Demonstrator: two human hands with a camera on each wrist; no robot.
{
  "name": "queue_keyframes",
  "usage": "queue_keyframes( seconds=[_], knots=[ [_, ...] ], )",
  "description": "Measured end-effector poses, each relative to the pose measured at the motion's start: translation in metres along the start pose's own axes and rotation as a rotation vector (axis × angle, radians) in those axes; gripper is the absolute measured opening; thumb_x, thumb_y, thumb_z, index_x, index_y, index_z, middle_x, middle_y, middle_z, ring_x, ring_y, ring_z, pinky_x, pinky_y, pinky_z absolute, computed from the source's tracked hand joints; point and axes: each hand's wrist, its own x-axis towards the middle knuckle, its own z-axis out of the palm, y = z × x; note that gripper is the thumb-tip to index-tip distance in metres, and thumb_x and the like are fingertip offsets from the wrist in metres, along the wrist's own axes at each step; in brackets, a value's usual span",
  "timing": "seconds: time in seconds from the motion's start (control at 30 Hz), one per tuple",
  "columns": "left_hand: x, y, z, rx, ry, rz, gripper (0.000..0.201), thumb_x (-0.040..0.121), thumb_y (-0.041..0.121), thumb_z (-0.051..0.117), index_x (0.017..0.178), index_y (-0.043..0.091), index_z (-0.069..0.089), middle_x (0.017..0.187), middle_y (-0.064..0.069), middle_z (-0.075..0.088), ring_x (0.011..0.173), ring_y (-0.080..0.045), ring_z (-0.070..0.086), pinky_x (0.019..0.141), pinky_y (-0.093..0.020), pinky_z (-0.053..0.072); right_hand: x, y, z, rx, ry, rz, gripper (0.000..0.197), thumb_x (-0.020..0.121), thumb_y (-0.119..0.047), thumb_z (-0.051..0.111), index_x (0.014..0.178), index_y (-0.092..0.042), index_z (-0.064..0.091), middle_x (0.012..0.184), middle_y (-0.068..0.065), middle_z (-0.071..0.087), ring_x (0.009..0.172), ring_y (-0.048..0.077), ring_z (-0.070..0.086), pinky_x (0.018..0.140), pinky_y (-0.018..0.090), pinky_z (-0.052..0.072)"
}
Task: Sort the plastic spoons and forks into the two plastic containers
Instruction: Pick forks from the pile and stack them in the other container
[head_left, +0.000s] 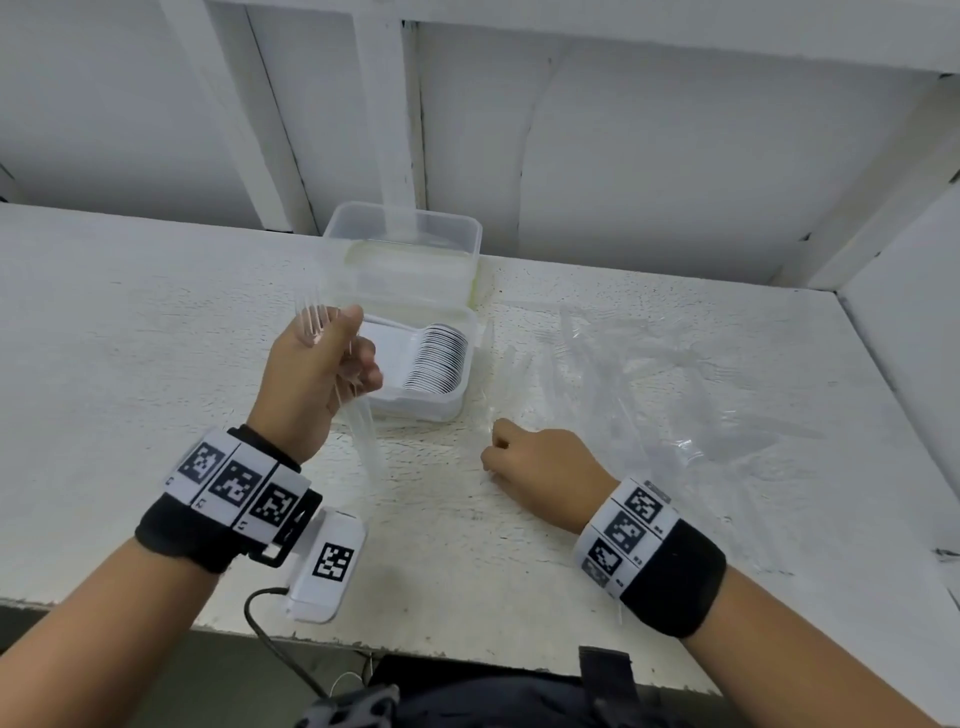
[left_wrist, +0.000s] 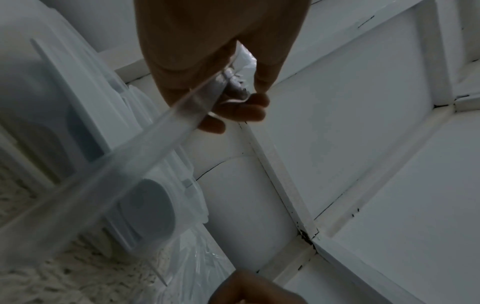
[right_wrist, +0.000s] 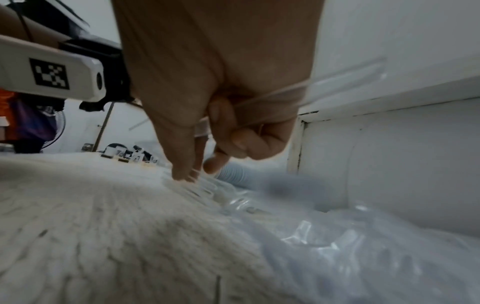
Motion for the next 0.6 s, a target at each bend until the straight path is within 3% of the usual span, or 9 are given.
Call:
queue_keyframes(
  seconds=[0.03, 0.1, 0.2, 0.27, 0.3, 0.37, 0.47, 0.6],
  knots=[
    [0.001, -0.001, 0.0, 0.043, -0.005, 0.01, 0.018, 0.093, 0.02, 0.053, 0.077, 0.018, 0.046, 0.052, 0.007, 0.051, 0.046, -0.01, 0.046, 0.051, -0.024, 0.047, -0.003, 0.002, -0.003, 0.055, 0.07, -0.033, 0.023, 0.058, -0.012, 0.086, 0.063, -0.013, 0.063, 0.071, 0.001, 0.057, 0.03, 0.013, 0.025, 0.031, 0.014, 0.017],
    [0.001, -0.003, 0.001, 0.153, -0.03, 0.036, 0.015, 0.09, 0.016, 0.057, 0.079, 0.017, 0.048, 0.052, 0.008, 0.049, 0.043, -0.009, 0.043, 0.047, -0.022, 0.041, -0.01, 0.007, -0.008, 0.222, 0.213, -0.088, 0.007, 0.073, -0.018, 0.074, 0.074, -0.015, 0.068, 0.079, 0.0, 0.06, 0.035, 0.015, 0.043, 0.031, 0.017, 0.03],
    [0.001, -0.009, 0.008, 0.336, -0.132, 0.047, 0.014, 0.085, 0.011, 0.063, 0.082, 0.017, 0.05, 0.055, 0.004, 0.046, 0.042, -0.005, 0.04, 0.041, -0.018, 0.035, -0.018, 0.011, -0.026, 0.488, 0.496, 0.015, 0.019, 0.089, -0.025, 0.051, 0.089, -0.012, 0.065, 0.086, -0.002, 0.06, 0.058, 0.01, 0.057, 0.045, 0.025, 0.046],
    [0.0, -0.016, 0.014, 0.605, -0.267, 0.051, 0.017, 0.083, 0.018, 0.068, 0.084, 0.019, 0.051, 0.062, 0.004, 0.048, 0.047, -0.003, 0.043, 0.044, -0.016, 0.037, -0.021, 0.013, -0.044, 0.749, 0.644, 0.194, 0.016, 0.094, -0.024, 0.047, 0.088, -0.014, 0.06, 0.082, -0.006, 0.058, 0.061, 0.003, 0.052, 0.053, 0.018, 0.044],
    [-0.002, -0.021, 0.017, 0.771, -0.346, 0.066, 0.018, 0.081, 0.023, 0.07, 0.086, 0.02, 0.052, 0.068, 0.003, 0.052, 0.053, -0.005, 0.047, 0.048, -0.016, 0.039, -0.023, 0.015, -0.051, 0.879, 0.692, 0.291, 0.013, 0.095, -0.024, 0.045, 0.088, -0.019, 0.055, 0.079, -0.009, 0.056, 0.058, 0.006, 0.051, 0.053, 0.013, 0.041],
    [-0.005, -0.031, 0.023, 1.067, -0.468, 0.129, 0.028, 0.08, 0.03, 0.071, 0.098, 0.014, 0.056, 0.085, 0.0, 0.06, 0.071, -0.013, 0.054, 0.06, -0.021, 0.04, -0.023, 0.019, -0.064, 1.032, 0.776, 0.422, 0.014, 0.097, -0.024, 0.038, 0.086, -0.024, 0.047, 0.075, -0.009, 0.056, 0.053, 0.008, 0.046, 0.052, 0.012, 0.036],
    [-0.008, -0.047, 0.034, 1.34, -0.612, 0.243, 0.043, 0.084, 0.034, 0.066, 0.118, 0.012, 0.053, 0.114, -0.001, 0.056, 0.097, -0.016, 0.053, 0.074, -0.021, 0.038, -0.024, 0.029, -0.072, 1.134, 0.9, 0.526, 0.022, 0.102, -0.019, 0.033, 0.083, -0.023, 0.043, 0.074, 0.003, 0.055, 0.058, -0.002, 0.048, 0.058, 0.011, 0.037],
    [-0.008, -0.06, 0.039, 1.573, -0.738, 0.298, 0.041, 0.09, 0.037, 0.055, 0.125, 0.017, 0.051, 0.127, 0.004, 0.046, 0.104, -0.017, 0.054, 0.079, -0.028, 0.045, -0.025, 0.031, -0.076, 1.14, 0.94, 0.551, 0.024, 0.102, -0.013, 0.031, 0.081, -0.019, 0.041, 0.069, 0.004, 0.054, 0.061, -0.001, 0.051, 0.065, 0.009, 0.039]
  ],
)
